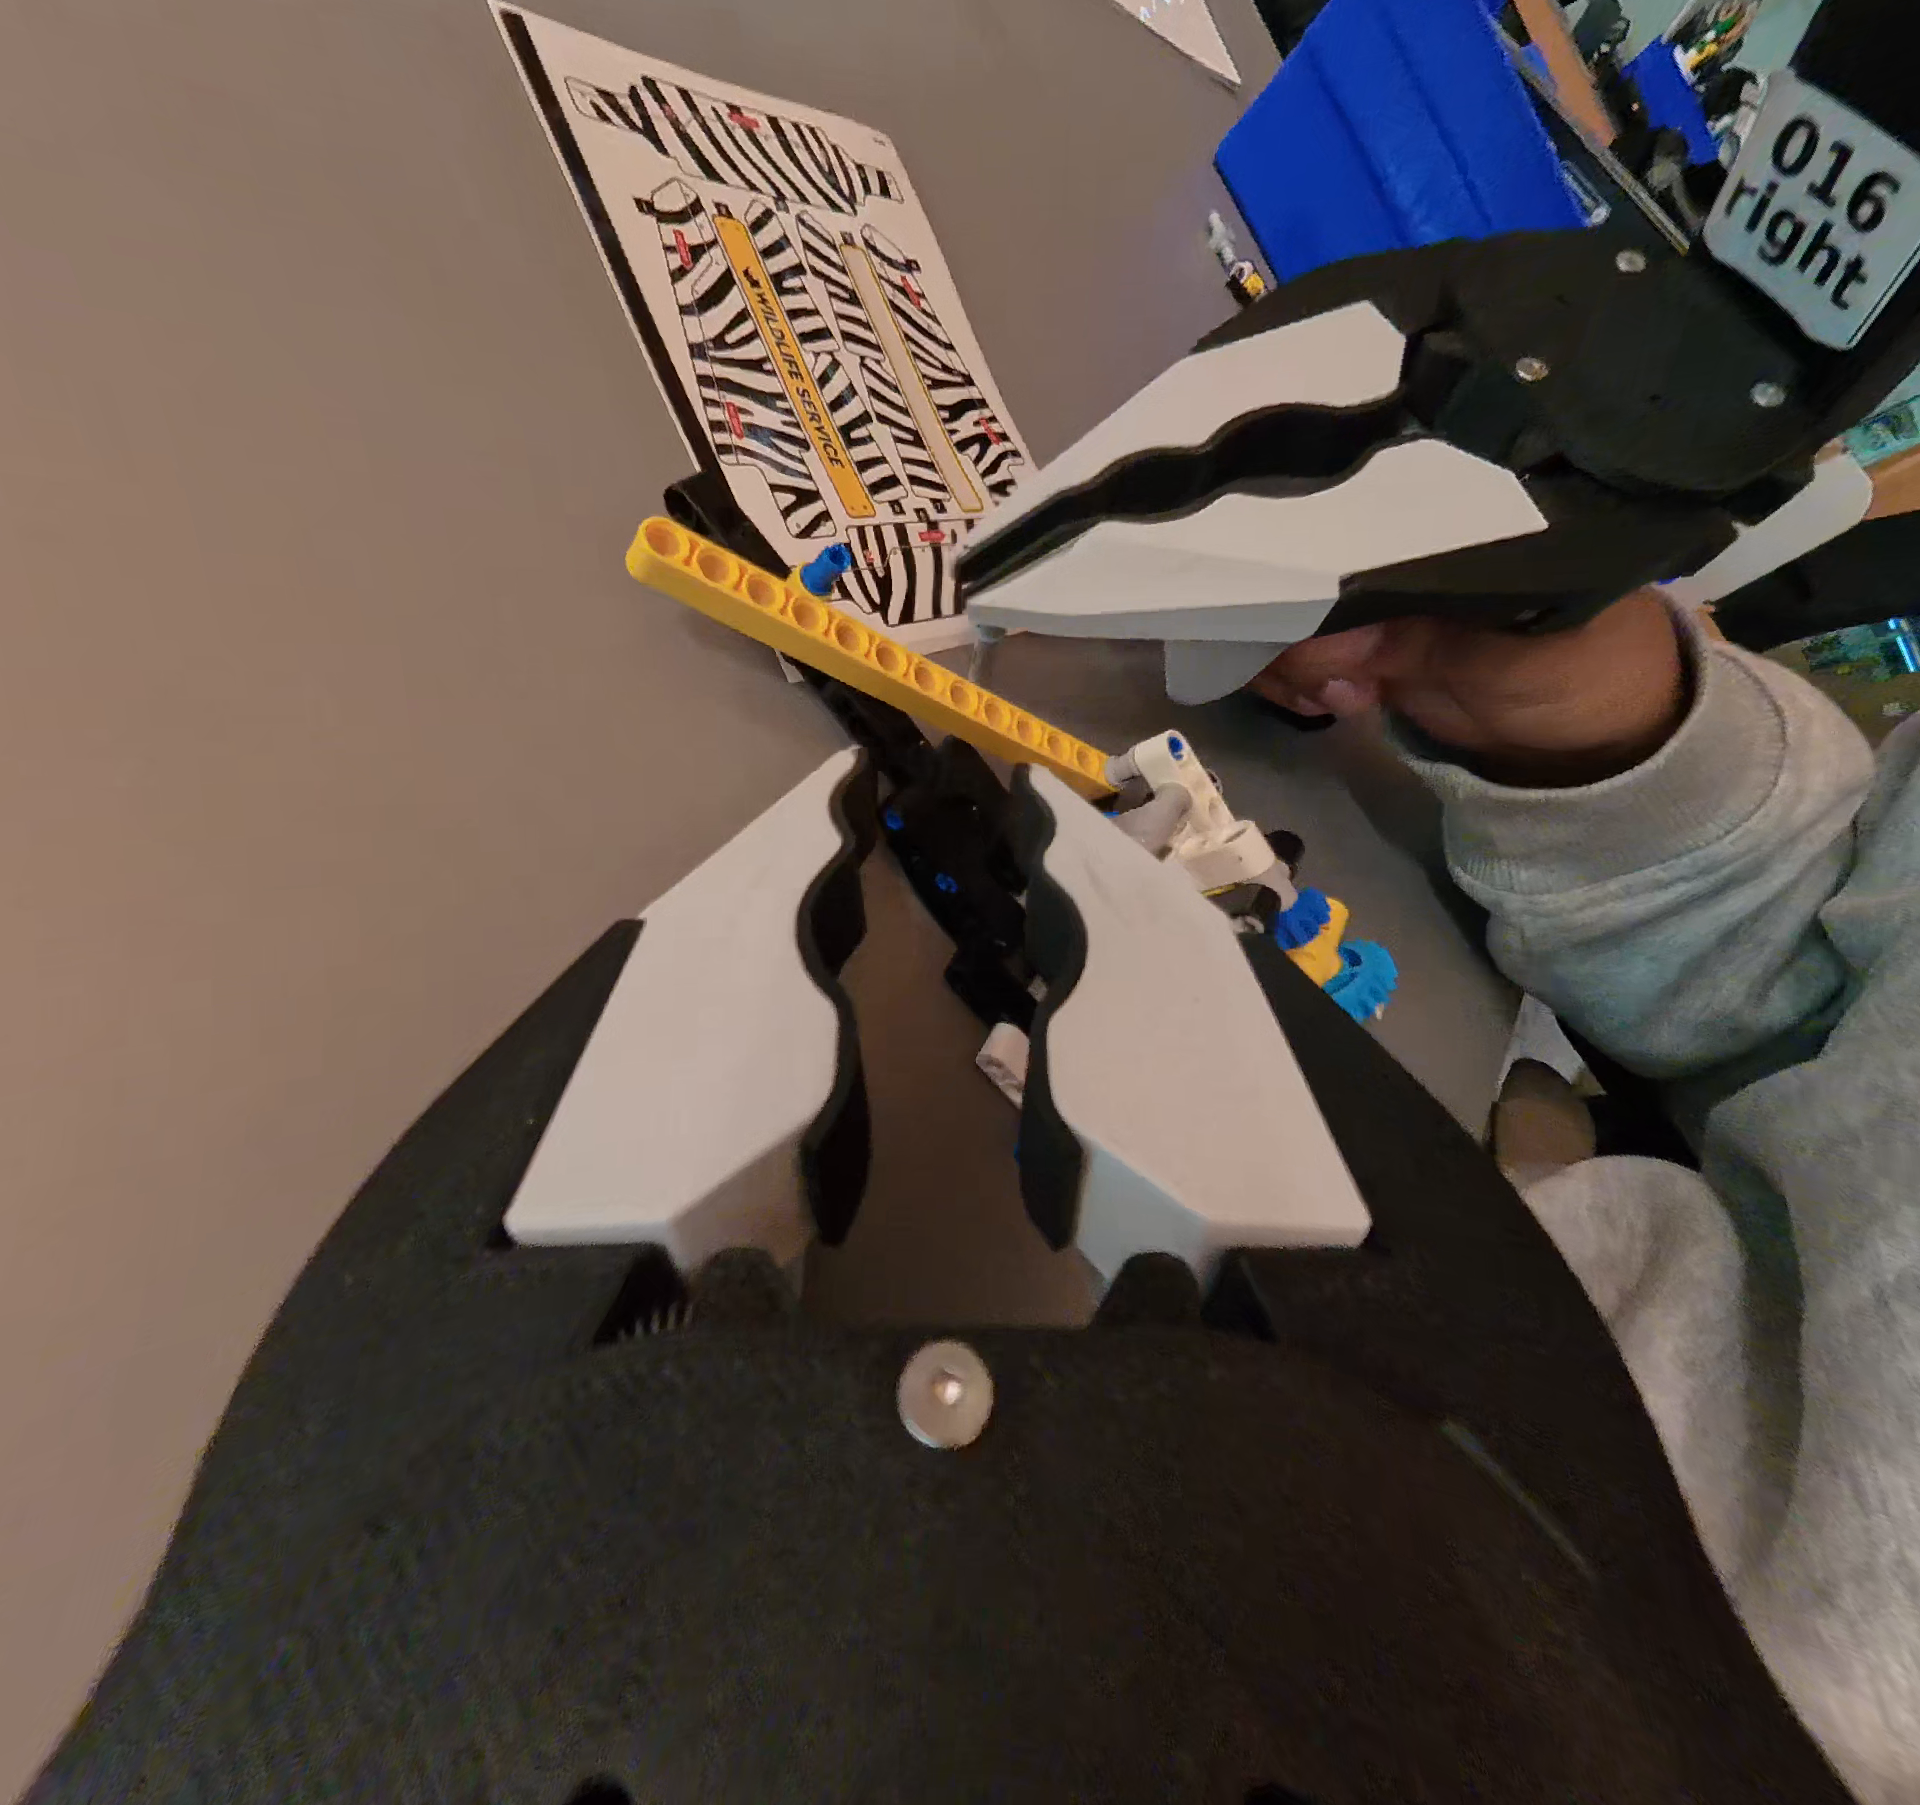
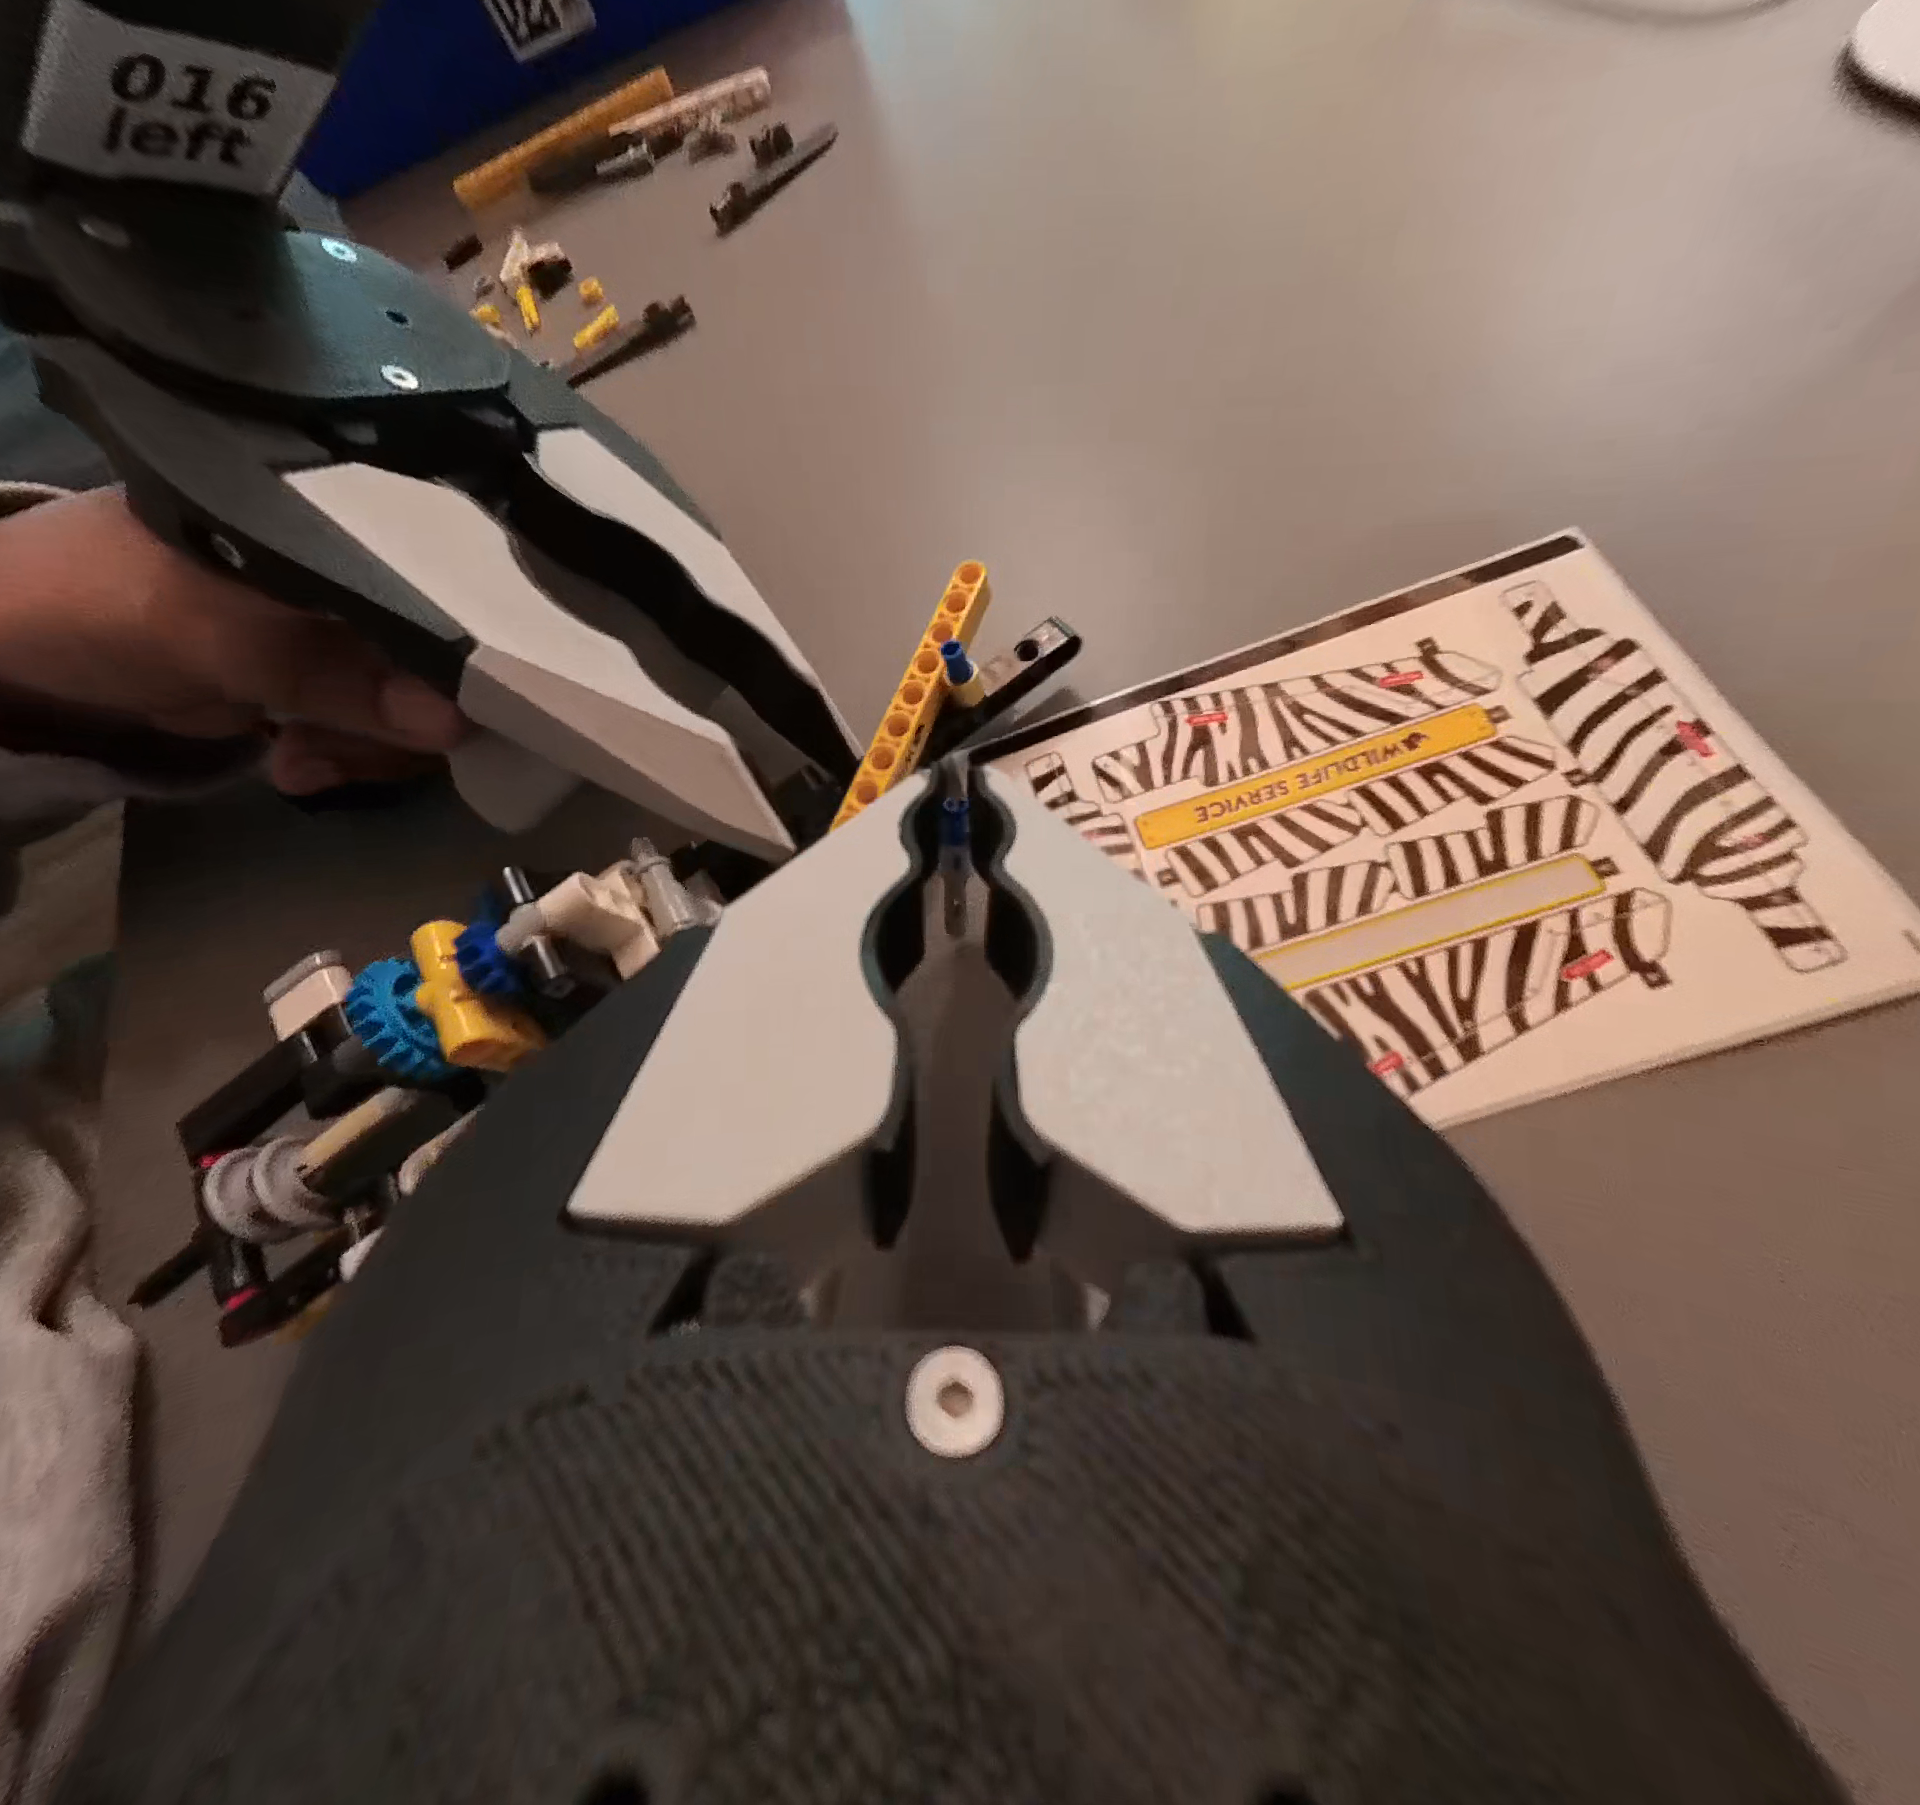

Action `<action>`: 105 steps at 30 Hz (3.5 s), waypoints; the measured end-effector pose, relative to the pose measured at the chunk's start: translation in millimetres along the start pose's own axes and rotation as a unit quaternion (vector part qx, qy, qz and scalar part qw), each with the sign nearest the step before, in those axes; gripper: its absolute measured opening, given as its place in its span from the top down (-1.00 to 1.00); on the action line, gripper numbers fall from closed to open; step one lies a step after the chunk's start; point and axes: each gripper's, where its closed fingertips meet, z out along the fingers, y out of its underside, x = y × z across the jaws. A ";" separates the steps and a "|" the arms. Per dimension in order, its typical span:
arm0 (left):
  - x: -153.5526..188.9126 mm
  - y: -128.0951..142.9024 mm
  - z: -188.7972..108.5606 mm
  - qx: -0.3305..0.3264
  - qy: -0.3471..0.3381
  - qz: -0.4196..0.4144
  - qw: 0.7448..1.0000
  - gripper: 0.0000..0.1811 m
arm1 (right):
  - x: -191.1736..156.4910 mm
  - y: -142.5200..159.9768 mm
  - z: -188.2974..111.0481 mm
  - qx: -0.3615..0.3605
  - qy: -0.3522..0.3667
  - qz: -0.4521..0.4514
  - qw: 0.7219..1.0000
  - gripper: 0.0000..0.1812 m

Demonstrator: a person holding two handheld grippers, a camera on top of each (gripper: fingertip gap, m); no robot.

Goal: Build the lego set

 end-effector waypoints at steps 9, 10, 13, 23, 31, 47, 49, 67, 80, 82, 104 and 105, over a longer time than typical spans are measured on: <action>0.9 2.6 2.7 -0.011 0.008 -0.008 1.000 0.83 | -10.3 10.2 9.9 -0.055 -0.045 -0.011 0.997 0.96; 1.6 2.9 3.0 -0.012 0.009 -0.005 1.000 0.84 | -10.9 10.5 10.6 -0.056 -0.047 -0.012 0.997 0.96; 2.0 3.6 3.2 -0.013 0.007 0.001 1.000 0.84 | -12.5 11.0 11.5 -0.058 -0.050 -0.018 0.997 0.96; 1.0 3.3 0.9 -0.011 0.021 -0.012 1.000 0.84 | -3.6 -29.9 -9.6 0.084 -0.051 0.022 0.995 0.98; 1.9 -2.3 -24.5 0.015 0.023 0.006 1.000 0.74 | -11.2 -56.1 -26.0 0.178 -0.136 0.161 0.961 0.97; 57.9 -23.7 -44.0 0.110 0.119 0.069 0.984 0.97 | -61.2 -58.4 -35.5 0.187 -0.206 0.192 0.941 0.97; 56.3 -21.6 -41.9 0.106 0.110 0.079 0.985 0.97 | -59.3 -52.4 -37.5 0.174 -0.191 0.177 0.950 0.97; 2.3 -6.6 -31.8 0.051 0.002 0.081 0.995 0.70 | -22.3 -28.6 5.6 0.058 -0.040 -0.094 0.993 0.97; -5.3 8.0 -17.4 -0.012 0.008 0.022 1.000 0.68 | -21.5 -25.9 14.5 0.055 -0.061 -0.091 0.992 0.97; -6.0 9.2 -15.7 -0.018 0.006 0.019 1.000 0.69 | -21.6 -23.5 16.3 0.047 -0.060 -0.095 0.993 0.97; -1.8 12.8 -7.9 -0.033 0.006 0.019 0.999 0.82 | -23.0 -17.5 21.4 0.004 -0.070 -0.065 0.995 0.97; -1.8 12.9 -7.7 -0.033 0.006 0.019 0.999 0.82 | -23.8 -17.2 21.6 0.002 -0.070 -0.068 0.995 0.96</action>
